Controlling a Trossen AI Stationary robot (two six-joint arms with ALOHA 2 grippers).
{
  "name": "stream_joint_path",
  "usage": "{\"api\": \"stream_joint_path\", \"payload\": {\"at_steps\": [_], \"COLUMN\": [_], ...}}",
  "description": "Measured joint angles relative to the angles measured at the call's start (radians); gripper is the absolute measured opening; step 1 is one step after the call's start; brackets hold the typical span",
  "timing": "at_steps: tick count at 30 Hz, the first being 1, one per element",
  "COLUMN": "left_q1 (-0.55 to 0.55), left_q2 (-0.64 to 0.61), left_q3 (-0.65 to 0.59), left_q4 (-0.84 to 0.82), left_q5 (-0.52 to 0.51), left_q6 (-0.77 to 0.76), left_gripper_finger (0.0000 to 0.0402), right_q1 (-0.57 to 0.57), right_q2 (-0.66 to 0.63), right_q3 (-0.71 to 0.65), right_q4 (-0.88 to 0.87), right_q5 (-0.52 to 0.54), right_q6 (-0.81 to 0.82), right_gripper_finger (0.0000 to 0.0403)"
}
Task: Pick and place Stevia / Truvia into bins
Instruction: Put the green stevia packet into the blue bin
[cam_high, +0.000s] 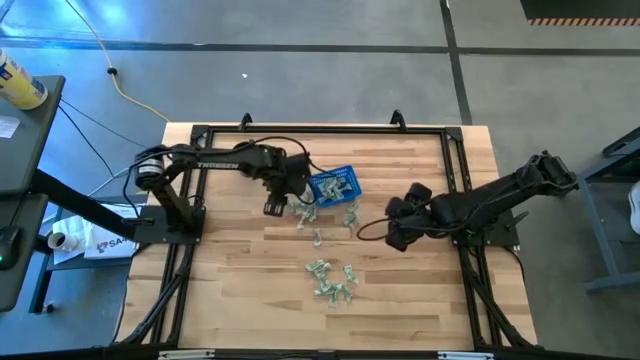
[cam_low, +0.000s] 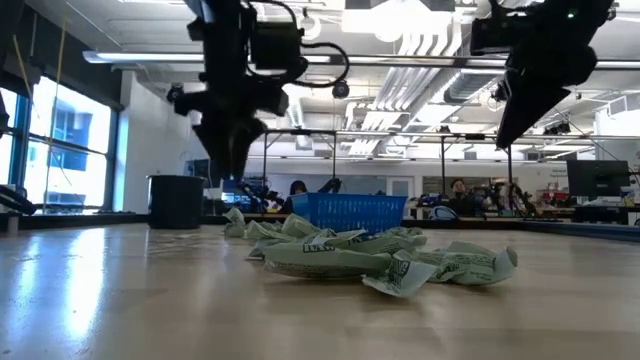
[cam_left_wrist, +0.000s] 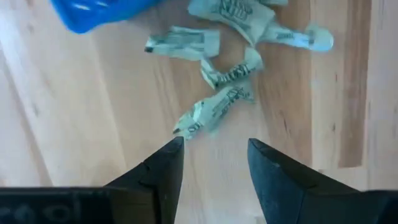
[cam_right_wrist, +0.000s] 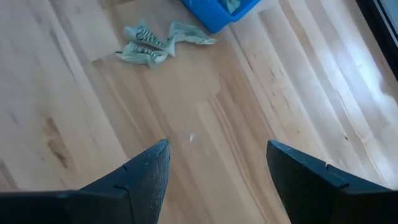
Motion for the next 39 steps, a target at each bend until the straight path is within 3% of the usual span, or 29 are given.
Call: {"api": "stream_joint_path", "payload": {"at_steps": [7,19,33,39], "left_q1": [0.008,0.008,0.008,0.008], "left_q2": [-0.001,-0.001,0.0,0.0], "left_q3": [-0.094,-0.181,-0.193,-0.193], "left_q4": [0.208,0.261,0.297,0.298], "left_q5": [0.042,0.081,0.056,-0.002], "left_q6": [0.152,0.217,0.22,0.22], "left_gripper_finger": [0.0203,0.0188,0.0089,0.0127], "right_q1": [-0.013,-0.013,-0.013,-0.013], "right_q2": [0.0,0.0,0.0,0.0], "right_q3": [0.0,0.0,0.0,0.0], "right_q4": [0.002,0.002,0.006,0.006], "right_q5": [-0.03,-0.022,-0.027,-0.028], "right_q6": [0.01,0.032,0.053,0.053], "right_gripper_finger": [0.0257,0.0257,0.0257,0.0257]}}
